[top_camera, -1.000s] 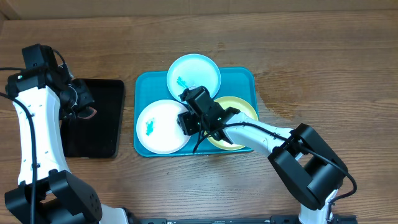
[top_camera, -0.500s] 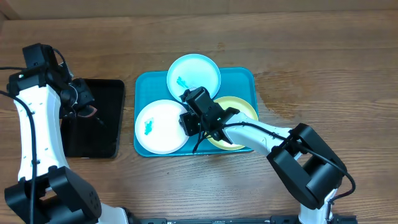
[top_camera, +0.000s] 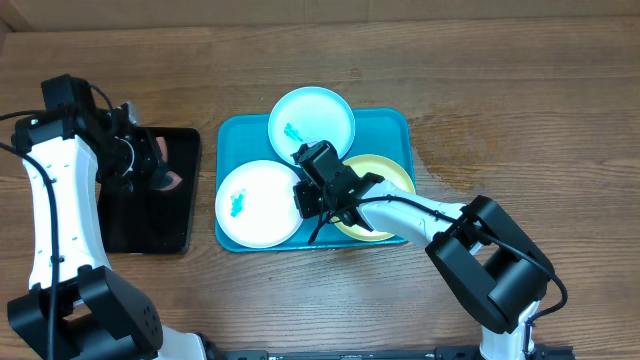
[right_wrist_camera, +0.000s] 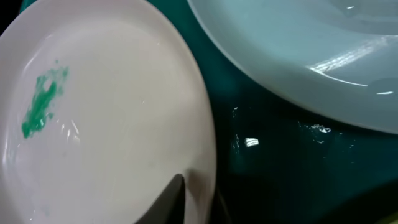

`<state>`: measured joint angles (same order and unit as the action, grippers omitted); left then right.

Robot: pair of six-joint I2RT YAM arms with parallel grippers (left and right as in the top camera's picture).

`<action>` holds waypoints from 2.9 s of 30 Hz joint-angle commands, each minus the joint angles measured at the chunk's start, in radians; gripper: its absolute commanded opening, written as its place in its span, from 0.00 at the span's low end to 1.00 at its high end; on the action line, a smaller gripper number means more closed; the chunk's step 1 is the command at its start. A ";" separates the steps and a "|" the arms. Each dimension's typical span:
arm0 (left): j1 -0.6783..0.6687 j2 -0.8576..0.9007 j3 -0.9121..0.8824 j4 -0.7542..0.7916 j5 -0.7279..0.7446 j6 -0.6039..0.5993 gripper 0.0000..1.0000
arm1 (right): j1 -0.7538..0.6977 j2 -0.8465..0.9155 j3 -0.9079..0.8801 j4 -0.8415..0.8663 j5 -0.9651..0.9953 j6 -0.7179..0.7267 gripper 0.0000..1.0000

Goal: Clean dirty plates on tray and stack at the side

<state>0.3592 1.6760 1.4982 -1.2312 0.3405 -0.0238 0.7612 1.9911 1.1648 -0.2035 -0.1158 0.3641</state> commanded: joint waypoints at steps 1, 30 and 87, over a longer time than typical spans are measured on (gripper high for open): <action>-0.030 -0.016 0.010 -0.016 0.159 0.114 0.04 | 0.004 0.014 0.021 0.007 -0.005 0.004 0.11; -0.388 -0.014 -0.398 0.373 0.034 -0.146 0.09 | -0.034 0.010 0.028 -0.031 -0.005 0.056 0.11; -0.466 0.097 -0.499 0.586 -0.244 -0.385 0.21 | -0.034 0.010 0.028 -0.030 -0.005 0.056 0.13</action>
<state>-0.1043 1.7615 1.0107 -0.6487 0.1299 -0.3992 0.7330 1.9911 1.1667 -0.2348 -0.1238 0.4152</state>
